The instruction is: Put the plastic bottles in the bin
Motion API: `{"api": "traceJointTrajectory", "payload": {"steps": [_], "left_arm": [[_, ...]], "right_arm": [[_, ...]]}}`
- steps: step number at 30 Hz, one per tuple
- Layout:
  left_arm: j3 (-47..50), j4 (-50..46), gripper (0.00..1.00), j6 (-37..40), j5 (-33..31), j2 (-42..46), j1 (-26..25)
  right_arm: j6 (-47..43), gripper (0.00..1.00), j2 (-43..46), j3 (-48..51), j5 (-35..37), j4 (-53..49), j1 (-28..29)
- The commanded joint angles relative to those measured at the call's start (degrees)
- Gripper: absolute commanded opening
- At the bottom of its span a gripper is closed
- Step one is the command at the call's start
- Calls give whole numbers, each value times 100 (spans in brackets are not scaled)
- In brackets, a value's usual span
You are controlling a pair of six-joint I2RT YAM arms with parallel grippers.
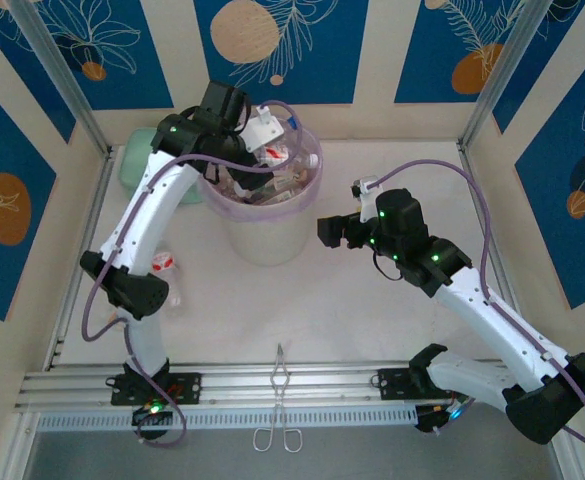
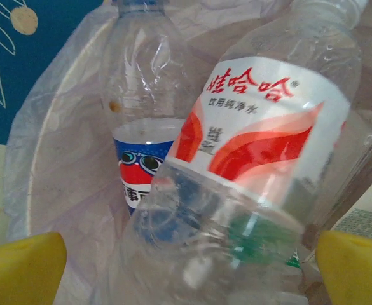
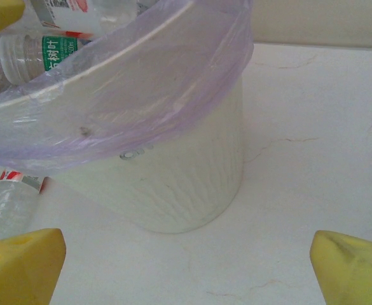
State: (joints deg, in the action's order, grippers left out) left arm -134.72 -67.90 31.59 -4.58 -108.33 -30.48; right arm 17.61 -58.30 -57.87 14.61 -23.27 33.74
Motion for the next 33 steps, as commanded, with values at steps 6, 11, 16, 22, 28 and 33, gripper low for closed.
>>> {"api": "traceJointTrajectory", "payload": {"steps": [6,11,16,22,28,33], "left_arm": [[84,709,100,-438,332,715,97],[568,1405,92,-1485,442,949,368],[1033,1727,78,-2364,1009,731,387],[2071,2399,72,-2802,759,689,385],[2833,3006,66,-3304,736,611,385],[3131,3313,65,-3362,563,568,393]], "right_arm": [[-29,99,3,-86,-12,41,-34],[-42,99,-47,-77,-72,93,-46],[-8,99,-110,-111,-134,121,-33],[-20,99,20,-43,-16,-1,-51],[69,99,22,30,-50,86,-78],[69,99,-49,21,-116,102,-72]]}}
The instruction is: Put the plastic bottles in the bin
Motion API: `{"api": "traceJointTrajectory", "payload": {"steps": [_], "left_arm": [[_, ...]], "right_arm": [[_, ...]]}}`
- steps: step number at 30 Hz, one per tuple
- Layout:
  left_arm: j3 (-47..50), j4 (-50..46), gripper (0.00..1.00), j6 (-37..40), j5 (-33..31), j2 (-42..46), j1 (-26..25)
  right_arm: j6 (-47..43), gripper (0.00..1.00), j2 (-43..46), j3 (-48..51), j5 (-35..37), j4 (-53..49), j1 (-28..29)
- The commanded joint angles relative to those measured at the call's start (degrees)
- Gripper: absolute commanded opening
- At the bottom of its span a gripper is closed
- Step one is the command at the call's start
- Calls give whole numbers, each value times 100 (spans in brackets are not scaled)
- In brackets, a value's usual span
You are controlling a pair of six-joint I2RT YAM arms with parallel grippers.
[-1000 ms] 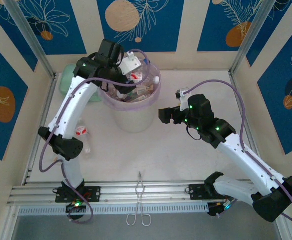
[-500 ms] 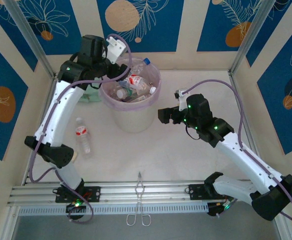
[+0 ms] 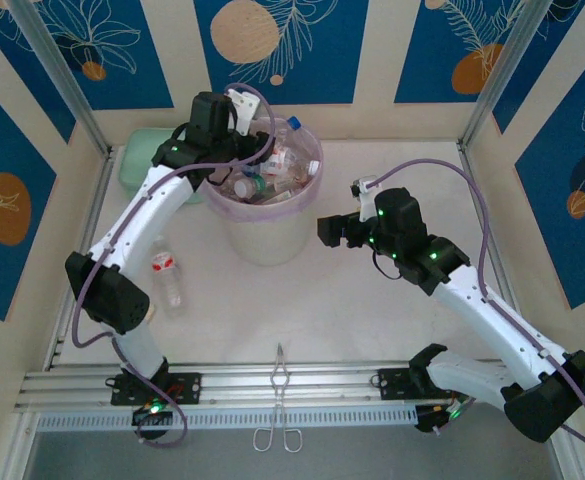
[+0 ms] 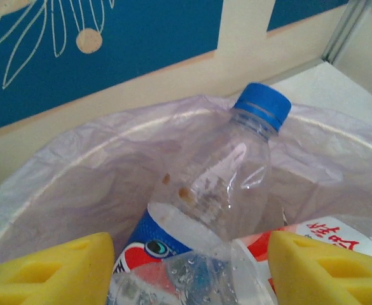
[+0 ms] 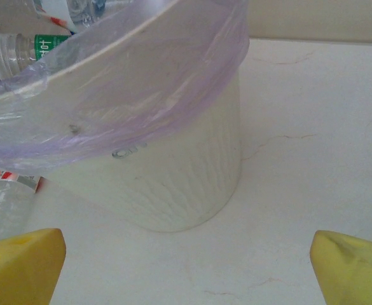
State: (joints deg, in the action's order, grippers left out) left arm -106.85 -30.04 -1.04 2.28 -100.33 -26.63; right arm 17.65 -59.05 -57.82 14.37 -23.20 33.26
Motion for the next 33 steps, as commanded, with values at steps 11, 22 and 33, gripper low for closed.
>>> {"api": "traceJointTrajectory", "payload": {"steps": [11,22,33], "left_arm": [[-989,-1264,100,238,-179,673,9],[466,-2914,100,-906,-1401,2563,940],[5152,-2224,100,-2458,-1141,4316,2123]], "right_arm": [[66,99,-39,76,-141,221,-55],[21,99,-362,45,-374,501,-160],[235,100,162,-45,-382,398,-762]]}}
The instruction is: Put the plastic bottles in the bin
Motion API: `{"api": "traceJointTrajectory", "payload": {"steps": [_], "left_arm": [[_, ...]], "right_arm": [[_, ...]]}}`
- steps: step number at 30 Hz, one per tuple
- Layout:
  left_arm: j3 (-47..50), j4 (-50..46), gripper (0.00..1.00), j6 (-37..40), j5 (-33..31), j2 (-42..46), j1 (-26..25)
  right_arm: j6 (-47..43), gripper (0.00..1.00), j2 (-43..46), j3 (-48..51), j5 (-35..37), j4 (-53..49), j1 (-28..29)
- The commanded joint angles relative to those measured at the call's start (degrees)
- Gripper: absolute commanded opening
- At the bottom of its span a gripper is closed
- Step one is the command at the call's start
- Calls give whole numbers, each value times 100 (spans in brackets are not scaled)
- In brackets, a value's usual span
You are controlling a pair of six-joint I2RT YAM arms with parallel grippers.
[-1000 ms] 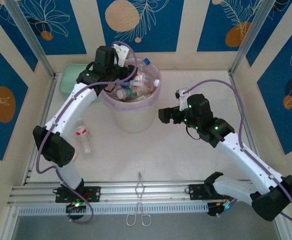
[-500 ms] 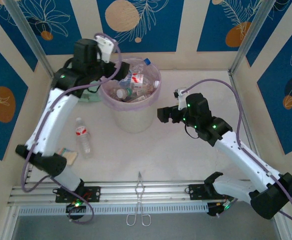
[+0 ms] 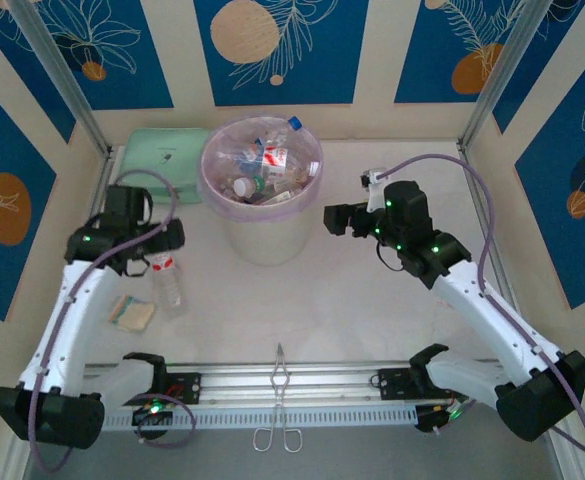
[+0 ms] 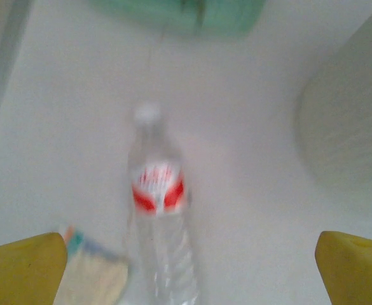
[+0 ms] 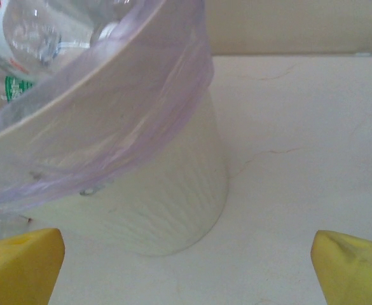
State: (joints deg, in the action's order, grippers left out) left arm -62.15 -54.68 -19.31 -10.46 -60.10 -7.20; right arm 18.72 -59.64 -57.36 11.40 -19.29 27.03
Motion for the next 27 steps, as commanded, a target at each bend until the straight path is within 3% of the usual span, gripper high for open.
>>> {"api": "traceJointTrajectory", "payload": {"steps": [1,6,15,21,27], "left_arm": [[960,402,100,-728,258,329,213],[1939,1356,100,-1059,619,-80,237],[2527,1974,100,-1172,712,-608,240],[2545,1965,64,-1060,653,-434,237],[2184,1564,60,-808,497,-122,237]], "right_arm": [[140,100,262,-76,-85,-36,-198],[329,100,473,23,-129,-186,-432],[429,100,732,75,-106,-420,-649],[688,100,626,-1,-200,-488,-795],[1113,100,578,-61,-450,-948,-1151]]}}
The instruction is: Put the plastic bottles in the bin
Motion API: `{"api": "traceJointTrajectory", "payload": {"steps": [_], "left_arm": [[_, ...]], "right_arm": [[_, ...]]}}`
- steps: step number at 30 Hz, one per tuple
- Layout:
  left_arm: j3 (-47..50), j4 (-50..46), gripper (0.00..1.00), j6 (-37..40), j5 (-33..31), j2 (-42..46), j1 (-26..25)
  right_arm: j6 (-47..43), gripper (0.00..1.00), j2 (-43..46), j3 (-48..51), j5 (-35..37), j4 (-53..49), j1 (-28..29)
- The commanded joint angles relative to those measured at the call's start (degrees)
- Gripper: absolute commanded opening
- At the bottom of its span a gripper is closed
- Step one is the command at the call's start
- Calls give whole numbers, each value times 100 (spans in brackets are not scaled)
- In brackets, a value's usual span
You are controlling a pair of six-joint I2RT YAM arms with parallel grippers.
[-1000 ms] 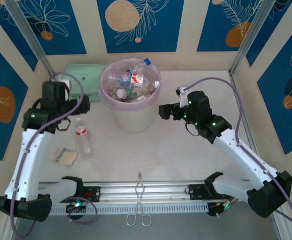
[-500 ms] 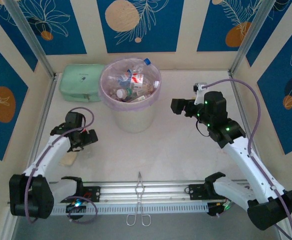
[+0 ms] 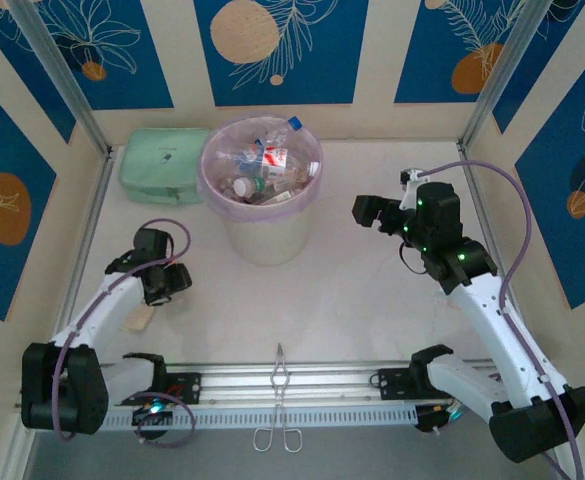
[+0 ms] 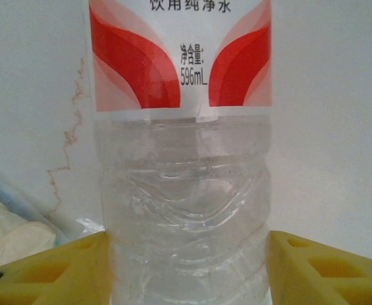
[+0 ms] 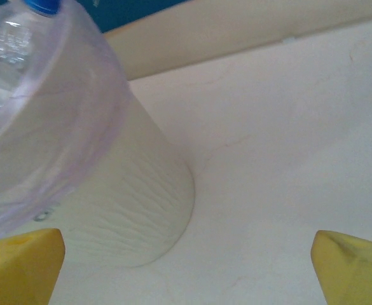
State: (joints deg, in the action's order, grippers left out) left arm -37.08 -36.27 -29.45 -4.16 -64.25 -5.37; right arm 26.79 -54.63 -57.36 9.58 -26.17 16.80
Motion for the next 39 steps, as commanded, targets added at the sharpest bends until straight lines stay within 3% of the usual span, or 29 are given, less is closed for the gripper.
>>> {"api": "traceJointTrajectory", "payload": {"steps": [1,7,11,18,24,30,35,39], "left_arm": [[-497,-401,59,287,-205,425,58],[-2039,-1060,45,1073,-233,835,55],[-2730,-939,44,1346,543,1040,44],[-3310,331,43,955,2219,1366,-222],[-3815,939,43,978,2758,1200,-935],[-3894,1253,42,1294,2601,861,-1864],[-4071,1203,40,1621,2716,520,-2192],[-4232,1158,40,1880,2801,293,-2465]], "right_arm": [[318,100,121,-65,-346,-251,-179],[406,100,-88,-523,-1389,-366,-572],[630,98,-382,-1183,-2200,-275,-573],[1777,89,-1322,-2484,-3556,82,-283],[1577,95,-2087,-3593,-3503,393,600],[1162,97,-2925,-4613,-3190,127,1215],[1136,96,-3170,-4813,-3147,454,1475],[938,99,-3418,-5162,-2840,145,1500]]}}
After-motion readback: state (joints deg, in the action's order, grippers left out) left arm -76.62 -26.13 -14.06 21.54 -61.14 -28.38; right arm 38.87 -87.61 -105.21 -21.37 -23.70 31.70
